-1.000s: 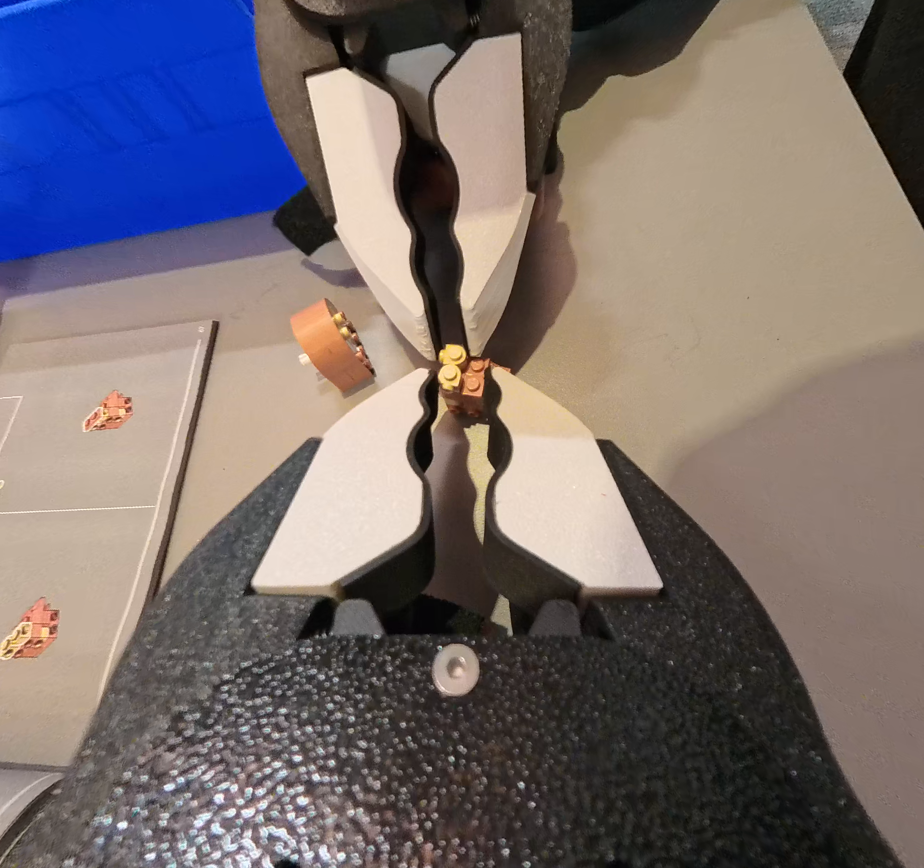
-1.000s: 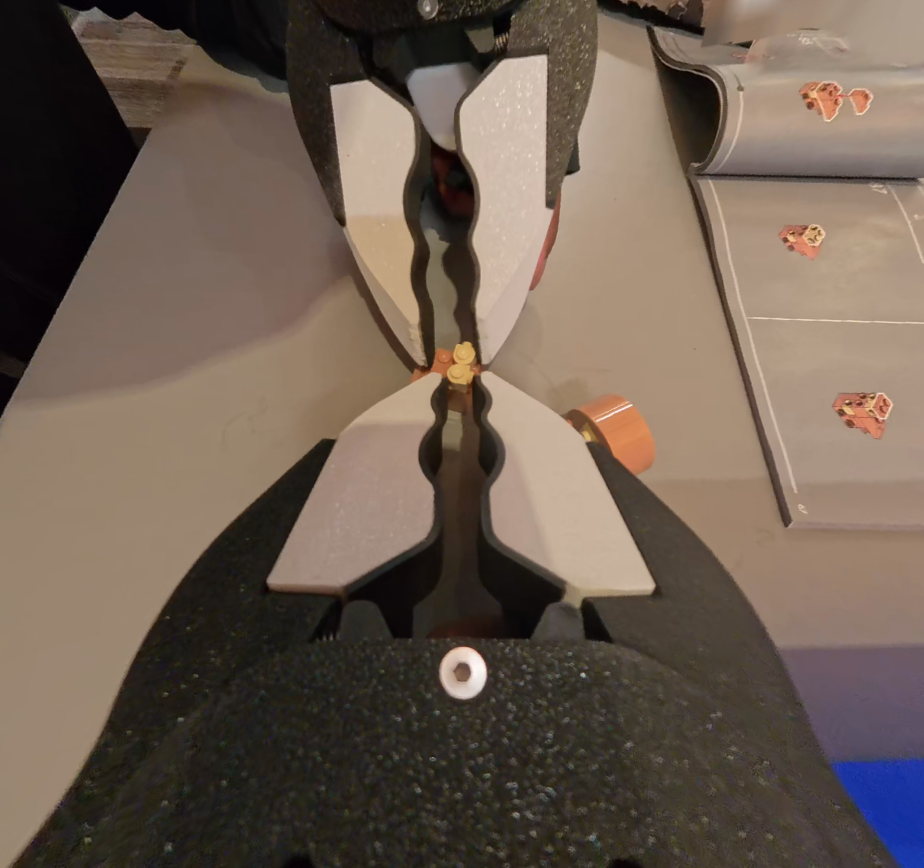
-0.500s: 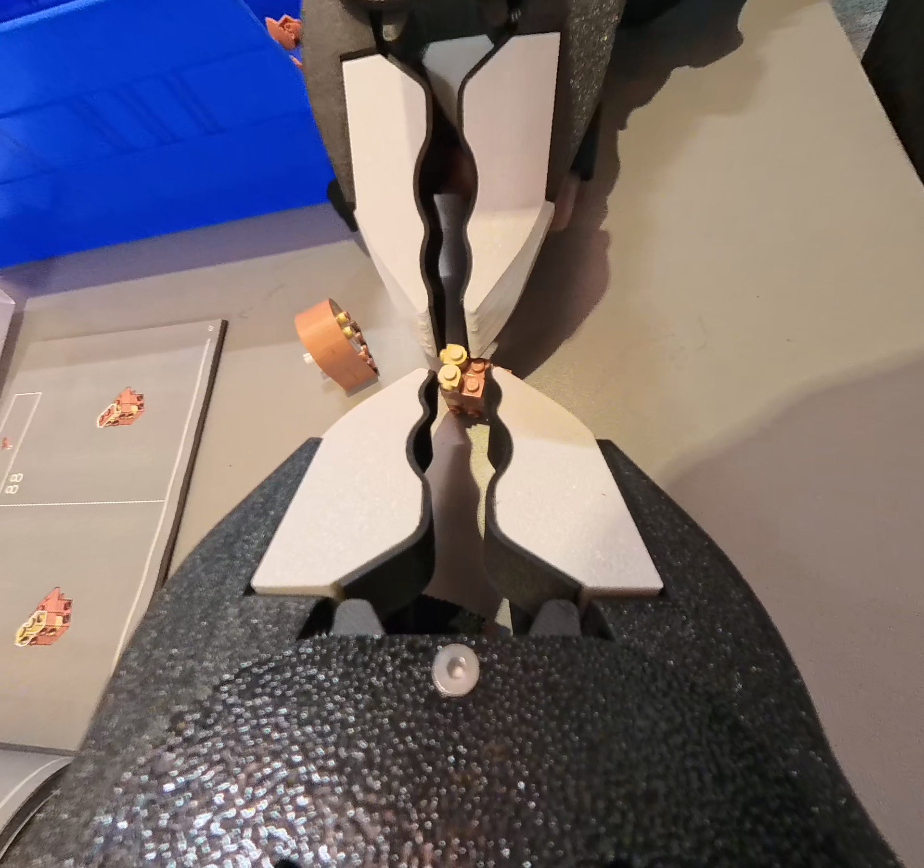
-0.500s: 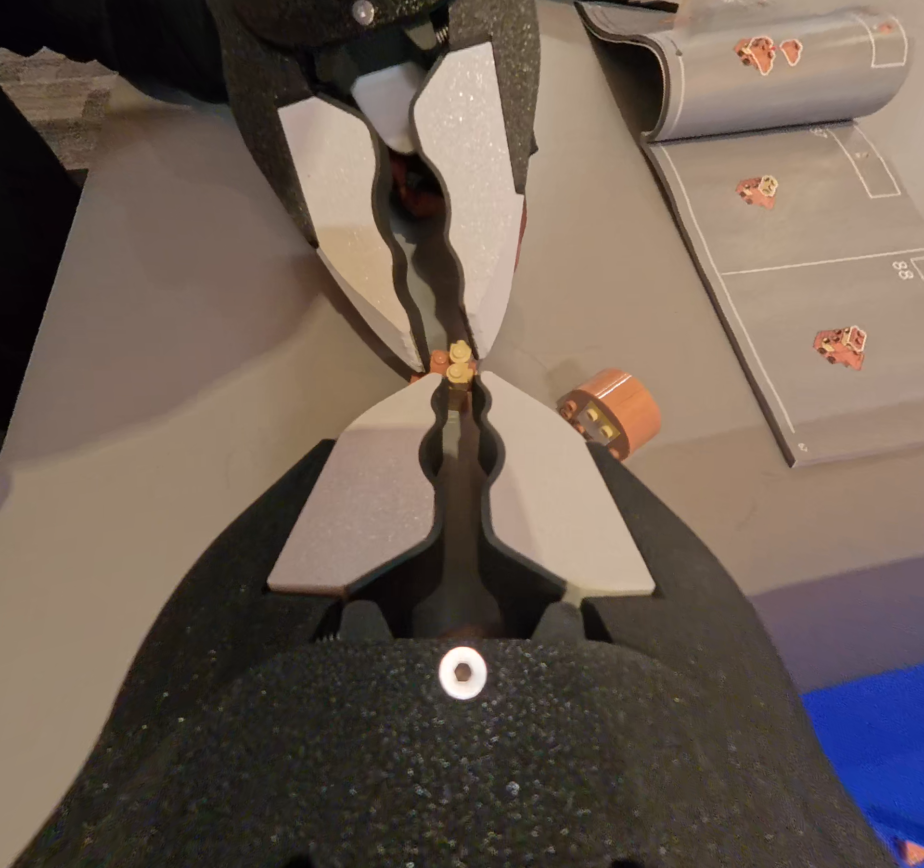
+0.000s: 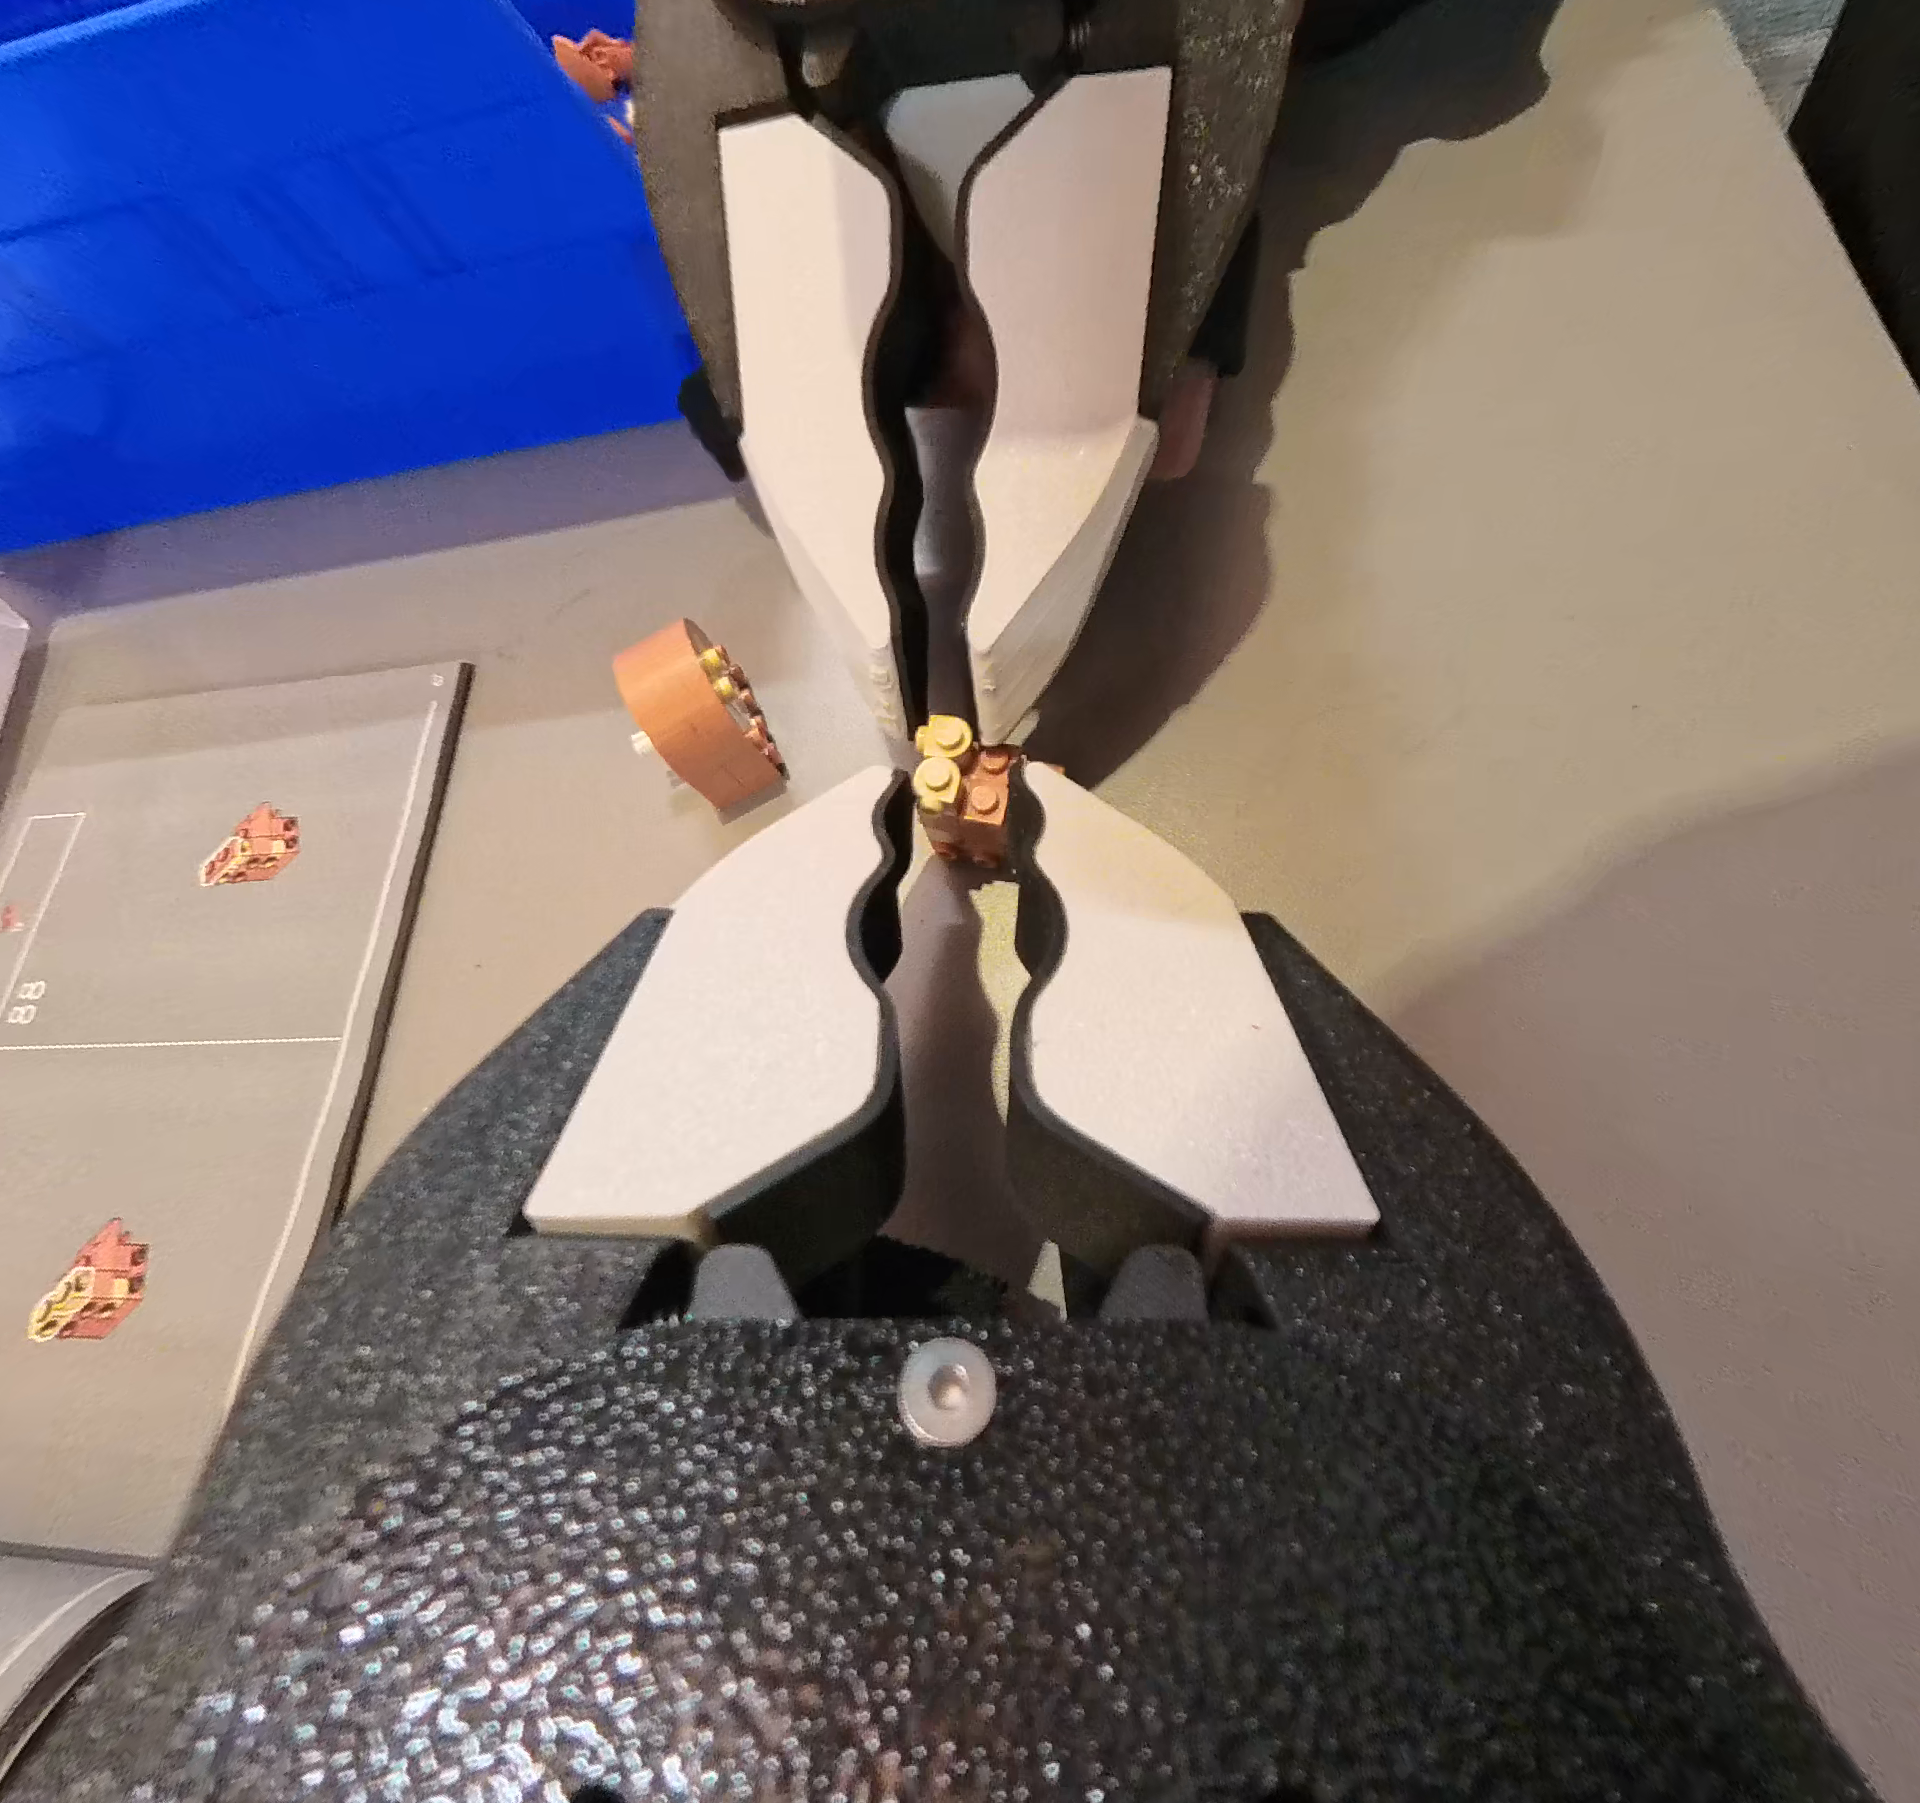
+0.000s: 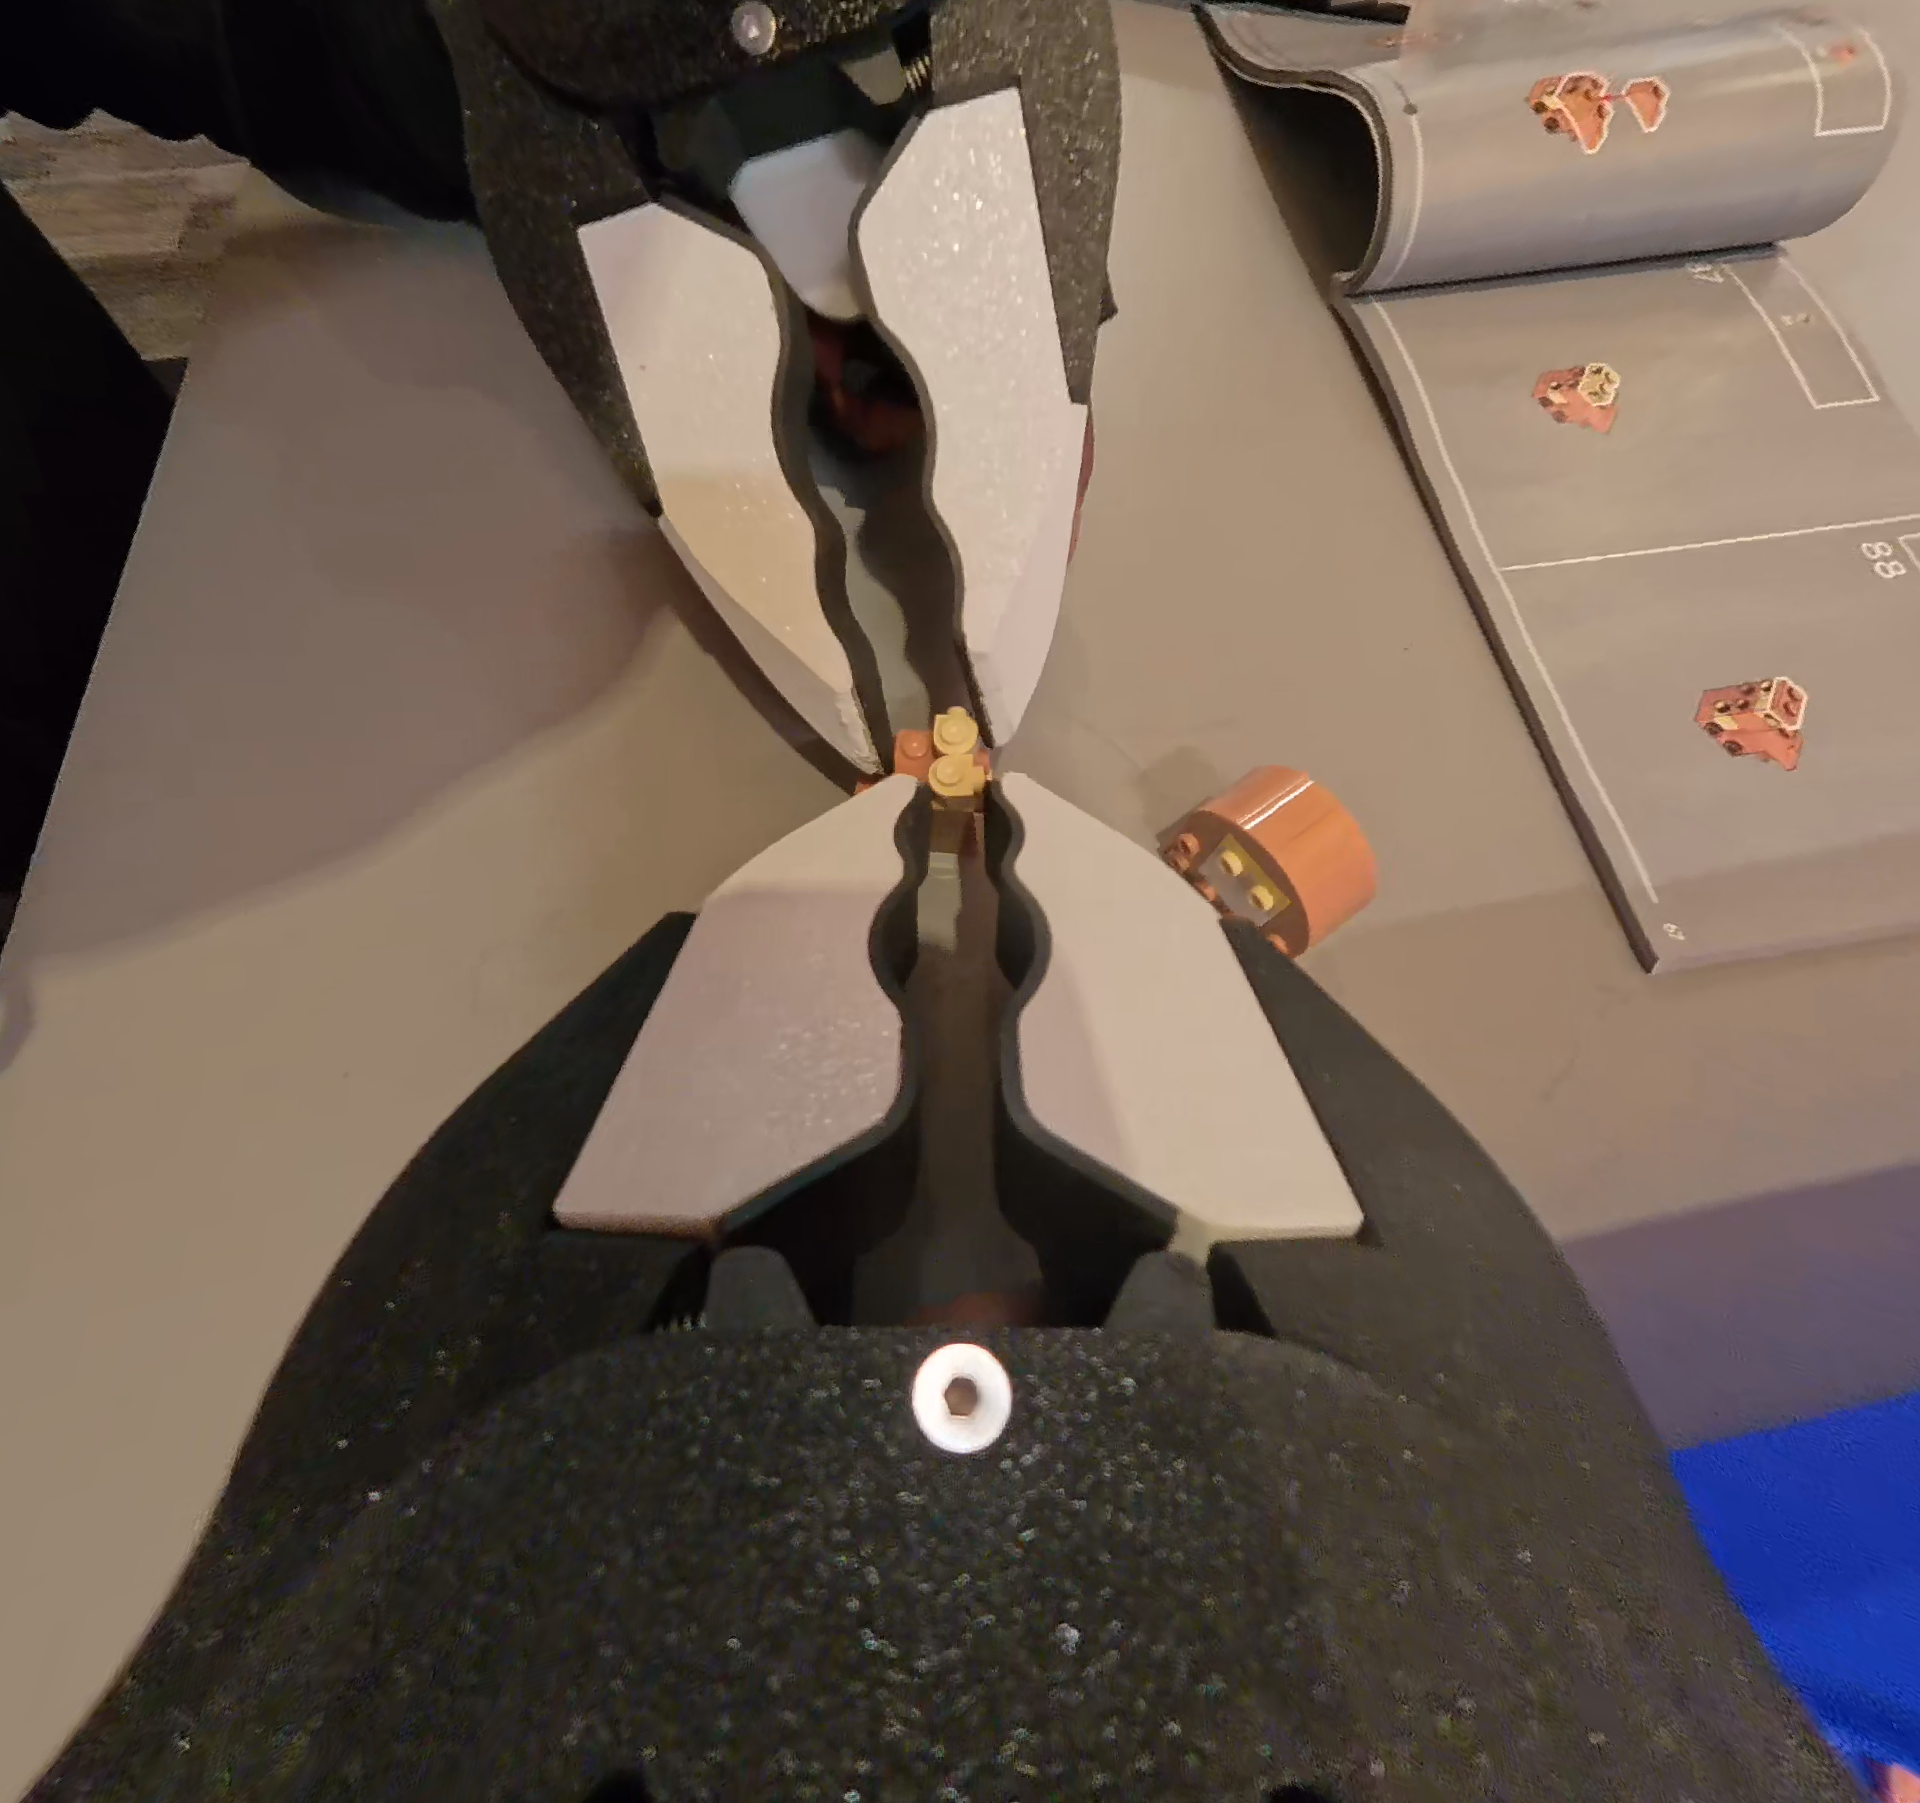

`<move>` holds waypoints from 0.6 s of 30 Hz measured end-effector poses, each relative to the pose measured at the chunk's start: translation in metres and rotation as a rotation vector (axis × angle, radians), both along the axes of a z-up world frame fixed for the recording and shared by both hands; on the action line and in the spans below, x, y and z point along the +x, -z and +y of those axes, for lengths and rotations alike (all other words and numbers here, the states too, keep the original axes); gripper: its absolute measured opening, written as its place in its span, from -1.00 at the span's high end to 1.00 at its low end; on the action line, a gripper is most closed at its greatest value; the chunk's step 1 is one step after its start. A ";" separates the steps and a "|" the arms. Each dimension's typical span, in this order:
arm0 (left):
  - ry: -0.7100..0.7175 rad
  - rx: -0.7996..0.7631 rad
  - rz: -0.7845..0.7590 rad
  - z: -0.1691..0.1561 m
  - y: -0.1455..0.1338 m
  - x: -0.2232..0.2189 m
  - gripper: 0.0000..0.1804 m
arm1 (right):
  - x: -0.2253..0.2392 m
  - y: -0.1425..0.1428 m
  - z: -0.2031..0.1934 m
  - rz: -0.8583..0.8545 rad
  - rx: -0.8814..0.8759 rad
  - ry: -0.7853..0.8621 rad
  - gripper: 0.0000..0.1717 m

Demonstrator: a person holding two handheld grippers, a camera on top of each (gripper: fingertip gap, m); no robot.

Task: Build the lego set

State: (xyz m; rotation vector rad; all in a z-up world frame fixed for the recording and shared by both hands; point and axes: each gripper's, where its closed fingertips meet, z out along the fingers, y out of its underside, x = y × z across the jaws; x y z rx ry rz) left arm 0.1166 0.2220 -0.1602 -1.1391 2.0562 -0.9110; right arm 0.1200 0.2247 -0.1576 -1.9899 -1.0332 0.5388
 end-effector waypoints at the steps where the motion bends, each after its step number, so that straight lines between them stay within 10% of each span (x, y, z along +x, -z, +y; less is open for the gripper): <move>1: -0.002 0.001 -0.001 0.000 0.000 0.000 0.81 | 0.000 0.000 0.000 -0.001 0.004 -0.015 0.89; 18: 0.004 -0.003 0.003 0.000 0.000 0.000 0.81 | -0.002 -0.001 0.001 -0.009 0.034 -0.106 0.89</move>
